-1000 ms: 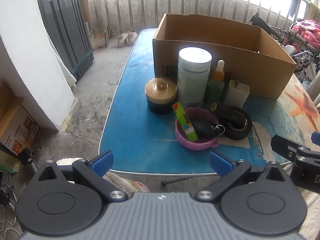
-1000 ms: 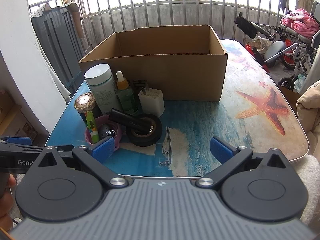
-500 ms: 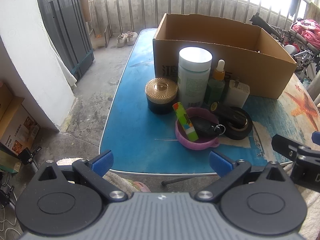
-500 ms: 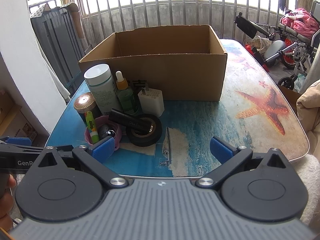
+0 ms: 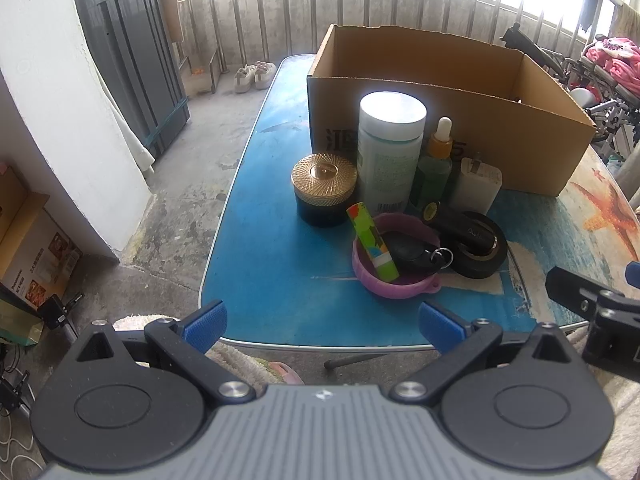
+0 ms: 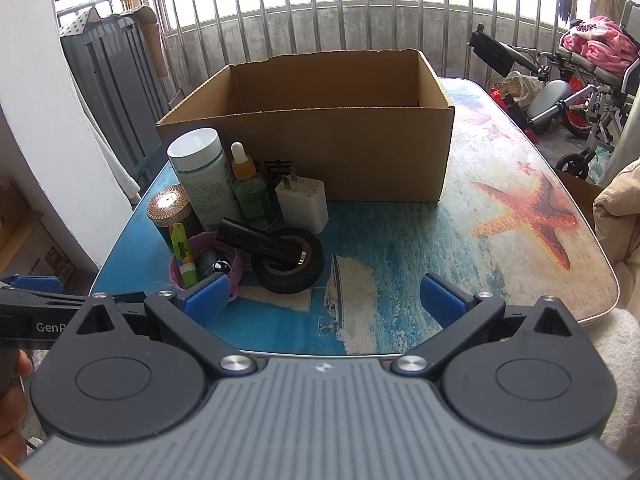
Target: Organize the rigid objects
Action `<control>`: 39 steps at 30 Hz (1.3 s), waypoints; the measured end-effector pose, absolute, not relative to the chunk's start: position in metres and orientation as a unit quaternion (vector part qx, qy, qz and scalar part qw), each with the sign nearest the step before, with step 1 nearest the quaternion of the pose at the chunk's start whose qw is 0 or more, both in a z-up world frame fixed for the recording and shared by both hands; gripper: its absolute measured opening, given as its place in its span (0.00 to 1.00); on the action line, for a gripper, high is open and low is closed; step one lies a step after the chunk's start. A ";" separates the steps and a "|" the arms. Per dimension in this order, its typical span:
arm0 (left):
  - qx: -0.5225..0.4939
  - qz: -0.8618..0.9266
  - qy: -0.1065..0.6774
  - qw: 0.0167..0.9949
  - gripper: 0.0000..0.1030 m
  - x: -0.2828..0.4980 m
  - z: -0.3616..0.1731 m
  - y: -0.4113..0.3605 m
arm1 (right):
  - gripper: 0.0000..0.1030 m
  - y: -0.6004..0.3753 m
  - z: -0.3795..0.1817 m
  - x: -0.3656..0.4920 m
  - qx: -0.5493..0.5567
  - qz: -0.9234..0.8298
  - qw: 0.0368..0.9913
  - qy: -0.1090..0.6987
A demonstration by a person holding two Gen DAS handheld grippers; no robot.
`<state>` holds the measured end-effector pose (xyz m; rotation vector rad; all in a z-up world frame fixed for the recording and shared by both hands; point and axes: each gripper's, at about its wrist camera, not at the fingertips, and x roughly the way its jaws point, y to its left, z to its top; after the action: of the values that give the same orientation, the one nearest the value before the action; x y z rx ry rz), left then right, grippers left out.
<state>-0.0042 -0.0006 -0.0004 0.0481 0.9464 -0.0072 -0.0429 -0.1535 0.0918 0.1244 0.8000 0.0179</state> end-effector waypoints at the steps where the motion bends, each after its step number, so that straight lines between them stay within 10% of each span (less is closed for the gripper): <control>1: 0.023 -0.003 0.456 0.890 0.99 -0.004 -0.001 0.000 | 0.99 -0.153 0.092 -0.043 0.060 0.008 0.919 0.389; 39: 0.025 -0.160 0.392 0.906 0.92 0.012 -0.011 -0.046 | 0.89 -0.214 0.080 0.010 0.100 0.221 0.926 0.288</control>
<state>0.0121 -0.0459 -0.0108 0.0510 0.8088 -0.3314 0.0102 -0.2143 0.0797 0.2045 0.5897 0.4541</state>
